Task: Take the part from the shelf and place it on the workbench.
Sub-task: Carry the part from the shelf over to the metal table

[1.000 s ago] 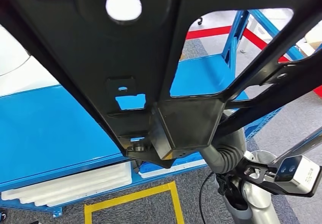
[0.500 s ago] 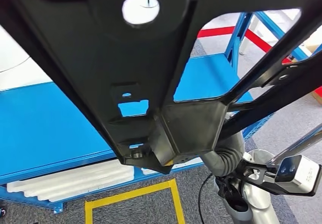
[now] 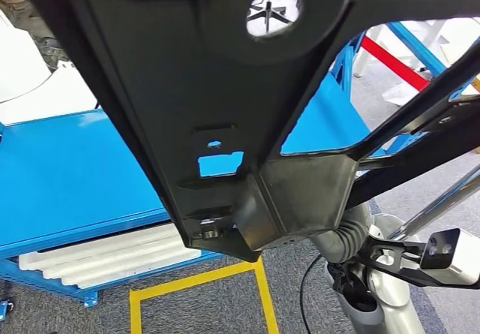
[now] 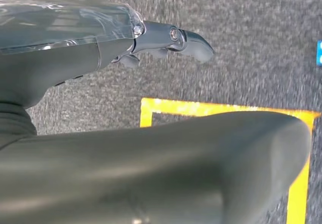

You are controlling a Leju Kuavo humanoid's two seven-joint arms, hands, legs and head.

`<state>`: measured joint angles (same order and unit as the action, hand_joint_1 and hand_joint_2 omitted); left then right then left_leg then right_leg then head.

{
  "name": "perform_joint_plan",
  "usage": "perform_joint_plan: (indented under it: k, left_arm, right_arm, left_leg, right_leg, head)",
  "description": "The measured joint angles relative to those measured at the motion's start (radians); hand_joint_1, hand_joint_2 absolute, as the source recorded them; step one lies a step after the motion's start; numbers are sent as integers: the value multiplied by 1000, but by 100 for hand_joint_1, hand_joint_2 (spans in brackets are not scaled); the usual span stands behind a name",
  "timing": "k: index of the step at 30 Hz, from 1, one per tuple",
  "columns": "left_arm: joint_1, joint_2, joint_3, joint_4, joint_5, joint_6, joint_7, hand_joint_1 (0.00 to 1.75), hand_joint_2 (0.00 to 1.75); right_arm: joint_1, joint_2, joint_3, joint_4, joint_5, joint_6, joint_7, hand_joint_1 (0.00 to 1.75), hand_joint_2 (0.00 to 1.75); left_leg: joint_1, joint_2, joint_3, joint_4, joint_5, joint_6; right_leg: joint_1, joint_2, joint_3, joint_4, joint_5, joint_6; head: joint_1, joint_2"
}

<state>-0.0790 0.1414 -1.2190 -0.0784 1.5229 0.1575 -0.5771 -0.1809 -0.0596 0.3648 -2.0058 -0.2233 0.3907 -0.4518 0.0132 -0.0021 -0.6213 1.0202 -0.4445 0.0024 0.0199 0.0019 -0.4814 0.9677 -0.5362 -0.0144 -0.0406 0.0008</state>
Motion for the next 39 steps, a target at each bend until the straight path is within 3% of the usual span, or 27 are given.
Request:
perform_joint_plan:
  k: [2,5,6,7,8,9,11,13,15,16,18,20,21,22,23,24,26,28,29,31,32,33,35,36,37,38,39]
  left_arm:
    - [1,1,-4,0,0,-1,-4,0,175]
    - [0,7,-7,0,0,-3,-8,0,175]
    - [0,10,-8,0,0,-5,-9,0,175]
    - [1,11,-9,0,0,-8,-9,0,175]
    - [1,13,-10,0,0,-10,-8,0,175]
    - [1,15,-11,0,0,-12,-5,0,175]
    - [0,19,-12,0,0,-15,4,0,175]
    - [0,23,-13,1,0,-18,19,0,175]
    - [3,26,-14,2,0,-19,35,0,175]
    - [4,28,-15,2,0,-18,41,0,175]
    - [6,31,-15,3,0,-15,50,0,175]
    - [7,33,-16,5,0,-12,58,0,175]
    - [8,34,-16,6,0,-11,60,0,175]
    - [8,34,-17,7,0,-10,62,0,175]
    - [9,34,-18,8,0,-10,62,0,175]
    - [9,34,-20,8,0,-9,63,0,175]
    - [10,32,-22,8,0,-9,63,0,175]
    - [11,30,-24,8,0,-8,64,0,175]
    - [11,29,-25,8,0,-8,64,0,175]
    - [12,29,-27,8,0,-9,63,0,175]
    - [13,29,-28,8,0,-10,62,0,175]
    - [13,29,-30,8,0,-10,61,0,175]
    - [13,32,-33,8,0,-11,56,0,175]
    - [12,33,-33,9,0,-11,53,0,175]
    - [12,34,-34,9,0,-12,51,0,175]
    - [12,34,-35,9,0,-13,50,0,175]
    - [13,35,-35,9,0,-14,50,0,175]
  right_arm:
    - [-11,1,0,0,-3,8,0,175,175]
    - [-22,2,-1,0,-6,13,0,175,175]
    - [-22,2,-1,0,-7,14,0,175,175]
    - [-22,2,-1,0,-8,15,0,175,175]
    - [-23,2,-1,0,-10,17,0,175,175]
    - [-24,2,-1,0,-13,18,0,175,175]
    - [-26,2,-2,-2,-23,20,-1,175,175]
    - [-28,2,-5,-5,-31,21,-5,175,175]
    - [-28,2,-12,-6,-36,22,-9,175,175]
    - [-28,2,-16,-6,-38,22,-11,175,175]
    - [-29,2,-24,-6,-40,22,-12,175,175]
    - [-29,2,-29,-6,-40,22,-13,175,175]
    - [-29,2,-31,-6,-40,22,-13,175,175]
    - [-28,2,-33,-6,-40,22,-13,175,175]
    - [-28,2,-36,-6,-40,22,-13,175,175]
    - [-28,2,-38,-7,-40,22,-14,175,175]
    - [-30,2,-42,-9,-40,21,-15,175,175]
    - [-34,3,-43,-13,-40,21,-16,175,175]
    - [-35,3,-43,-14,-40,21,-17,175,175]
    - [-36,4,-43,-15,-39,22,-17,175,175]
    - [-37,4,-43,-15,-39,24,-18,175,175]
    - [-37,4,-44,-15,-39,26,-19,175,175]
    - [-37,4,-45,-15,-40,32,-23,175,175]
    - [-36,4,-47,-15,-40,35,-25,175,175]
    - [-34,4,-49,-15,-41,39,-28,175,175]
    - [-33,4,-51,-15,-41,43,-29,175,175]
    - [-32,4,-52,-15,-42,47,-31,175,175]
  left_leg:
    - [0,-2,-11,27,-40,-9]
    - [3,-2,-55,193,-167,-23]
    - [5,-2,-61,240,-184,-29]
    - [8,-2,-54,258,-180,-34]
    - [12,-2,-30,239,-158,-39]
    - [17,-2,8,189,-131,-45]
    - [23,-3,90,64,-108,-52]
    - [22,-4,119,6,-117,-42]
    - [18,-2,108,7,-109,-19]
    - [17,0,101,8,-101,-7]
    - [17,4,81,6,-82,15]
    - [12,5,54,7,-61,25]
    - [9,6,40,8,-50,27]
    - [6,6,27,8,-40,28]
    - [3,7,13,8,-29,28]
    - [-1,6,1,8,-19,28]
    - [-6,6,-15,8,-1,27]
    - [-6,5,-23,6,17,18]
    - [-5,5,-25,3,27,12]
    - [-3,5,-32,-3,35,1]
    - [-3,4,-39,8,14,-3]
    - [-3,3,-49,37,-25,-7]
    - [-1,2,-77,151,-123,-14]
    - [0,2,-90,218,-148,-18]
    - [2,2,-95,269,-145,-22]
    - [4,2,-88,292,-119,-26]
    - [8,2,-64,276,-85,-29]
  right_leg:
    - [-5,-6,-9,-14,24,-12]
    - [-8,-13,-44,-14,52,-18]
    - [-9,-14,-57,-9,58,-16]
    - [-11,-15,-72,-3,64,-13]
    - [-14,-15,-87,6,69,-10]
    - [-17,-15,-103,18,73,-6]
    - [-18,-13,-133,45,77,4]
    - [-16,-12,-152,62,85,17]
    - [-18,-12,-159,66,95,31]
    - [-20,-11,-163,71,86,38]
    - [-23,-11,-181,129,15,47]
    - [-24,-11,-207,251,-81,52]
    - [-24,-11,-214,308,-108,52]
    - [-24,-10,-208,341,-111,51]
    - [-23,-10,-187,339,-94,48]
    - [-21,-9,-148,298,-67,41]
    - [-11,-6,-34,142,-33,18]
    - [0,-4,48,14,-39,3]
    - [4,-3,61,-14,-41,1]
    - [3,-7,53,-29,-21,-5]
    - [1,-10,44,-34,-6,-12]
    - [-2,-12,32,-39,7,-18]
    - [-3,-14,3,-38,28,-24]
    - [-3,-14,-12,-37,37,-23]
    - [-4,-15,-27,-35,48,-21]
    - [-5,-16,-42,-31,57,-18]
    - [-7,-16,-56,-25,63,-14]
  head:
    - [0,0]
    - [-1,0]
    - [-1,0]
    - [-1,0]
    - [-1,0]
    - [-1,0]
    - [-1,0]
    - [0,0]
    - [1,0]
    - [1,0]
    - [1,0]
    - [1,0]
    - [1,0]
    - [1,0]
    - [1,0]
    - [1,0]
    - [1,0]
    - [1,0]
    - [1,0]
    - [0,0]
    - [0,0]
    - [0,0]
    - [-1,0]
    - [-1,0]
    - [-1,0]
    - [-1,0]
    - [-1,0]
